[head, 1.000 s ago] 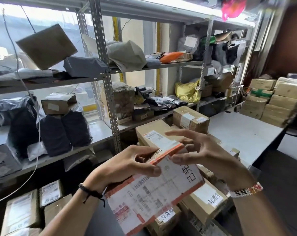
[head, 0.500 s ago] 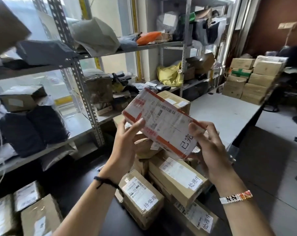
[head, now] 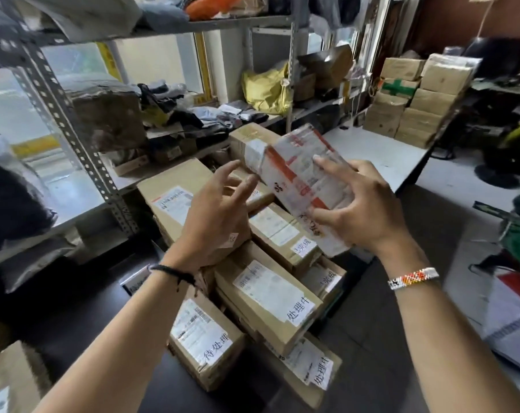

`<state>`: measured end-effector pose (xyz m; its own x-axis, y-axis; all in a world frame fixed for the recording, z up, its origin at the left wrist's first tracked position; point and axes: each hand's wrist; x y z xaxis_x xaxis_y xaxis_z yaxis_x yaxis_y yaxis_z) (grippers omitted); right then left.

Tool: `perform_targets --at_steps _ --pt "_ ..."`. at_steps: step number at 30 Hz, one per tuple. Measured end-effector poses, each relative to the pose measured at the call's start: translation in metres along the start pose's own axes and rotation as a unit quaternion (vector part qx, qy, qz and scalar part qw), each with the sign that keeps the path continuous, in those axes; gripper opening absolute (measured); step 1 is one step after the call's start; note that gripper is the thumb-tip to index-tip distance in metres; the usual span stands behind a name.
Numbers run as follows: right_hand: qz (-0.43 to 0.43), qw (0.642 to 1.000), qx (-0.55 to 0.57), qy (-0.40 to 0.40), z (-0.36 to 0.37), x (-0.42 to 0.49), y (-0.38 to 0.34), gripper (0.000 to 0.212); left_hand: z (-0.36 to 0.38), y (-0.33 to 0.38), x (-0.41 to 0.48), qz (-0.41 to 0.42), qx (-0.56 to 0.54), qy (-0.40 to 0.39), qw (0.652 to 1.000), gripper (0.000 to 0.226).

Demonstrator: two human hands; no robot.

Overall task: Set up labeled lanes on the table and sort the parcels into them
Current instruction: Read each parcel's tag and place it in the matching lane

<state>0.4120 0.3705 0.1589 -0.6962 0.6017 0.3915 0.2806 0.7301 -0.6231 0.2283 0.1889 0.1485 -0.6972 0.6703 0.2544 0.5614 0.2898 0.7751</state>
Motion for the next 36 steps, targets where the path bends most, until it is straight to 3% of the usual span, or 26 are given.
perform_targets --at_steps 2,5,19,28,31,34,36 --pt "0.034 0.998 -0.045 -0.026 0.004 0.011 0.020 0.085 -0.002 -0.025 0.005 0.037 0.233 0.023 0.972 0.053" --pt "0.066 0.992 -0.075 -0.078 0.022 0.024 0.042 0.085 -0.001 -0.054 0.008 0.014 0.340 -0.023 0.940 0.047" --pt "0.080 0.968 -0.138 -0.194 0.134 0.065 0.044 0.082 0.000 -0.066 0.011 0.016 0.365 -0.027 0.931 0.041" --pt "0.077 0.952 -0.181 -0.235 0.139 0.070 0.050 0.091 0.000 -0.070 0.011 0.016 0.368 -0.024 0.929 0.042" --pt "0.035 0.974 -0.172 -0.141 0.123 0.054 0.039 0.092 -0.001 -0.071 0.009 0.021 0.374 -0.025 0.927 0.042" --pt "-0.061 0.996 -0.063 -0.010 0.107 0.004 0.019 0.073 -0.003 -0.074 0.009 0.019 0.377 -0.024 0.926 0.041" --pt "-0.087 0.993 -0.055 -0.056 0.111 -0.043 0.006 0.066 -0.003 -0.075 0.007 0.020 0.375 -0.024 0.926 0.042"
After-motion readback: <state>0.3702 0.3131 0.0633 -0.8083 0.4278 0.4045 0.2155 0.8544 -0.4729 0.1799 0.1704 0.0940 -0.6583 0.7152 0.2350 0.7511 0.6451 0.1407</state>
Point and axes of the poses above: each hand's wrist, its own x-axis towards the middle knuckle, its own z-axis out of the palm, y = z × x, and after that the axes turned 7 degrees about x, right-handed
